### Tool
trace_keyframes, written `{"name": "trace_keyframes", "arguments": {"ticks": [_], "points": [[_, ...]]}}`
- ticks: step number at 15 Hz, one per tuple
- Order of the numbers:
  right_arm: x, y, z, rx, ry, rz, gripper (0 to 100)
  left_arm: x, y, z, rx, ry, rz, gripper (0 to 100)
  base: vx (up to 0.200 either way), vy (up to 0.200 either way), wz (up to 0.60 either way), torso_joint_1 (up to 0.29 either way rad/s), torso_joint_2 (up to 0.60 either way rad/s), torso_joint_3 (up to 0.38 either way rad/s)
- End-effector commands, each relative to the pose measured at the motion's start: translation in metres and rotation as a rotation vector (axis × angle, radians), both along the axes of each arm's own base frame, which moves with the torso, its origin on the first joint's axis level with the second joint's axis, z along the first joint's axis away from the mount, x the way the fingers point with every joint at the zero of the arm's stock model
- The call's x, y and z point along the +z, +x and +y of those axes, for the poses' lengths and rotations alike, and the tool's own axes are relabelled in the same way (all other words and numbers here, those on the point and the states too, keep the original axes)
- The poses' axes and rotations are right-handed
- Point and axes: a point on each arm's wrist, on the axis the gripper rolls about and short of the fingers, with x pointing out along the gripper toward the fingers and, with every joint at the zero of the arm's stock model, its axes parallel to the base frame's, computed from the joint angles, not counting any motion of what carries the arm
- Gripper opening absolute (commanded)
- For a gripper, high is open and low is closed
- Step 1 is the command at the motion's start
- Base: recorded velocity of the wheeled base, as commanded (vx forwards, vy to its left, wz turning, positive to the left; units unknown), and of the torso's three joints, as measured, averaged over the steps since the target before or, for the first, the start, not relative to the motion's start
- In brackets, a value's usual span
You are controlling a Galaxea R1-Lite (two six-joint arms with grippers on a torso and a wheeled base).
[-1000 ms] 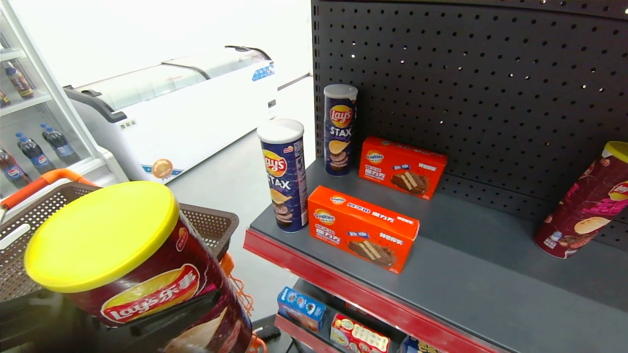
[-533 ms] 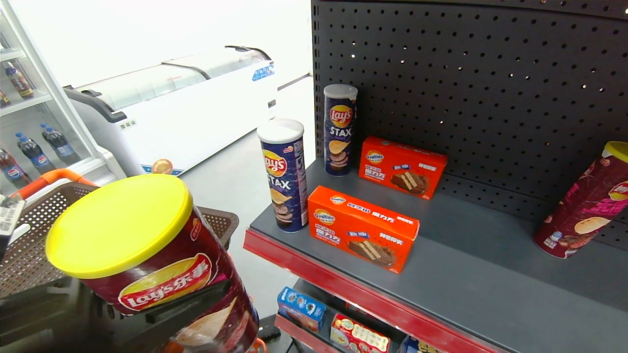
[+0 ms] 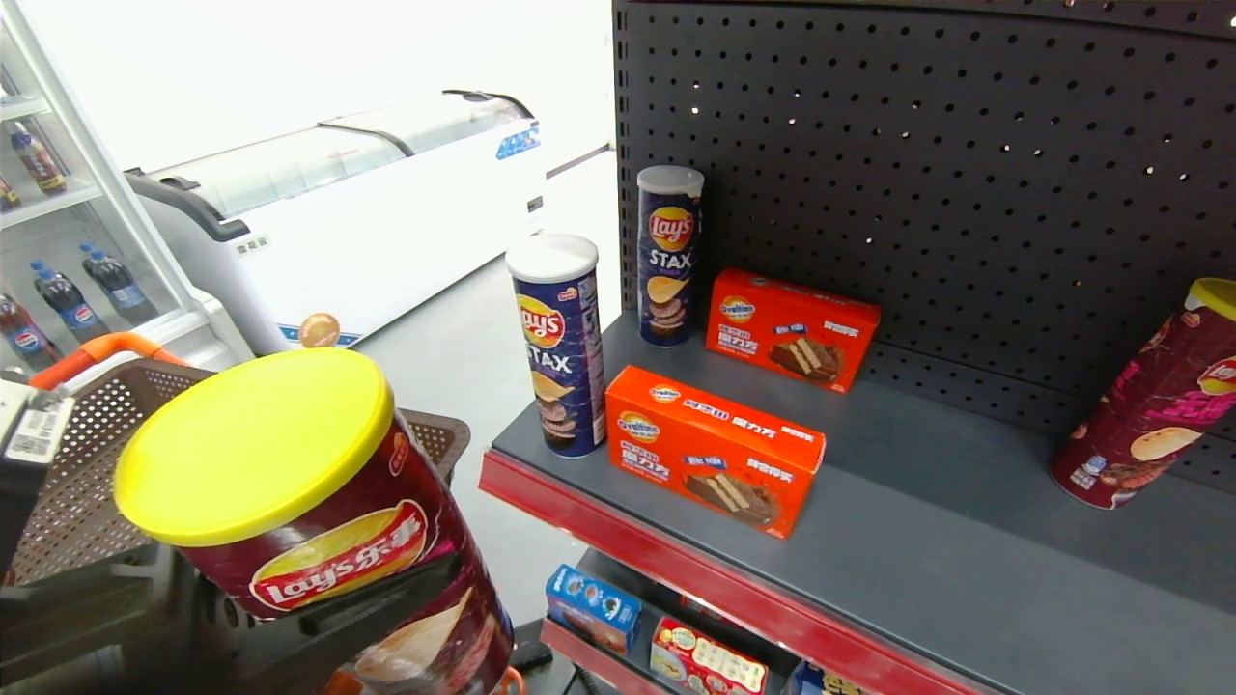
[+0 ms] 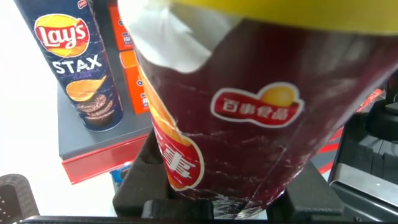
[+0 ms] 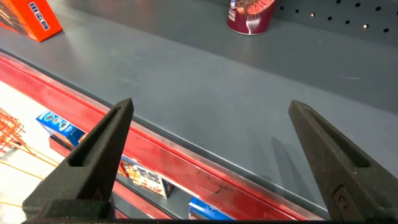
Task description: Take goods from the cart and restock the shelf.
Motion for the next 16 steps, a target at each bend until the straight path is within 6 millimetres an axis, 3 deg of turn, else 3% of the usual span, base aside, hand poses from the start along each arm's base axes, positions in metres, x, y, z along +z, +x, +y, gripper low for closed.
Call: {"name": "trace_keyframes", "arguments": {"ticks": [1,16], "points": [[0.0001,0.0001,0.0,0.0,-0.001,0.001,100,-0.0004,0.0007,-0.0006,-0.002,0.002,0.002,0,0.0,0.0,0.0,0.0,0.0,0.0],[0.0001,0.0001,0.0,0.002,0.001,0.001,100,0.0039,0.0033,-0.0034,-0.027,-0.008,-0.013,0,0.0,0.0,-0.56,0.002,0.0,0.003]]}}
